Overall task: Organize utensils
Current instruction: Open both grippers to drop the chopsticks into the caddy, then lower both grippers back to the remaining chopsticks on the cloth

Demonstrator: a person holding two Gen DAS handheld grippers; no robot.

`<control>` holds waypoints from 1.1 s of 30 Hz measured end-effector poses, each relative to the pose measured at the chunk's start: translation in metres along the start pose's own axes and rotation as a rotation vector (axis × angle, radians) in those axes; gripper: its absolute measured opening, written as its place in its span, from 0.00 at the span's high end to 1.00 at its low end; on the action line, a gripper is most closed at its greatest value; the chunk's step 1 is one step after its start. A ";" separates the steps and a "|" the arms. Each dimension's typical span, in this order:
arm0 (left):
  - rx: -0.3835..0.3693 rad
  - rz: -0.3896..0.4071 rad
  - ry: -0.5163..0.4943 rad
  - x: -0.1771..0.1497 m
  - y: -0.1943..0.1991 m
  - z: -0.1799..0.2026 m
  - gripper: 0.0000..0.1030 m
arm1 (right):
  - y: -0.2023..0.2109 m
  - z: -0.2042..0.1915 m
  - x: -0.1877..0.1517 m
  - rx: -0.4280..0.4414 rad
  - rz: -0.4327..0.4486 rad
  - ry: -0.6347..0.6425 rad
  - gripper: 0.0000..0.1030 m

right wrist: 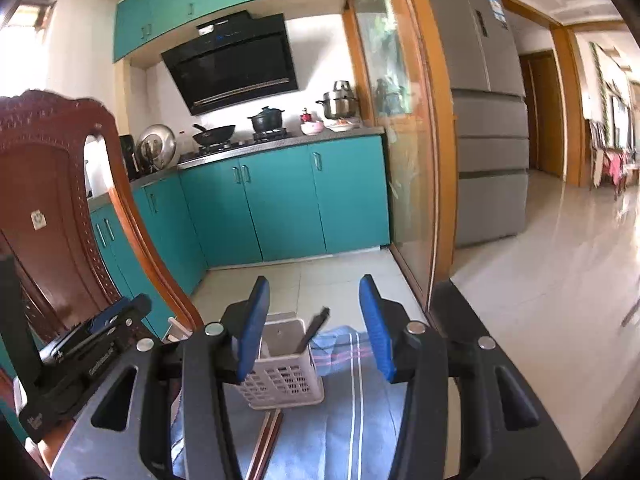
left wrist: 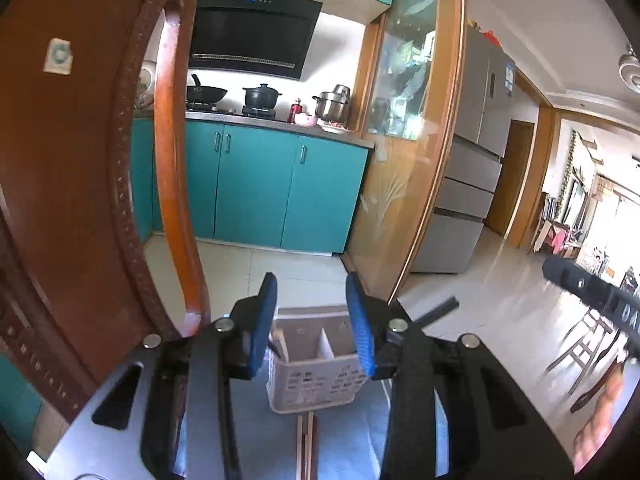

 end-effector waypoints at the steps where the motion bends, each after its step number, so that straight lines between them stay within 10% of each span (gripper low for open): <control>1: -0.002 -0.006 -0.012 -0.006 0.001 0.001 0.65 | 0.001 0.005 -0.002 0.002 -0.018 -0.024 0.55; 8: -0.084 -0.308 -0.094 -0.089 -0.052 0.012 0.74 | -0.027 0.046 -0.052 -0.057 -0.138 -0.134 0.55; 14: -0.139 -0.631 -0.036 -0.163 -0.131 0.008 0.74 | -0.117 0.074 -0.147 -0.128 -0.562 -0.152 0.55; 25: 0.020 -0.640 -0.061 -0.195 -0.175 0.006 0.74 | -0.135 0.045 -0.180 -0.141 -0.622 -0.039 0.55; 33: -0.001 -0.682 -0.027 -0.202 -0.163 -0.007 0.93 | -0.146 0.045 -0.186 -0.151 -0.649 -0.028 0.56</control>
Point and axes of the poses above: each gripper's, at about its wrist camera, not at the fingertips, and y roughly against the way its jaws point, z to its right, x to its top, the point moved 3 cm from there along -y, roughly the way its jaws point, and after that the axes turned 6 degrees about -y, right-handed, at the moved point
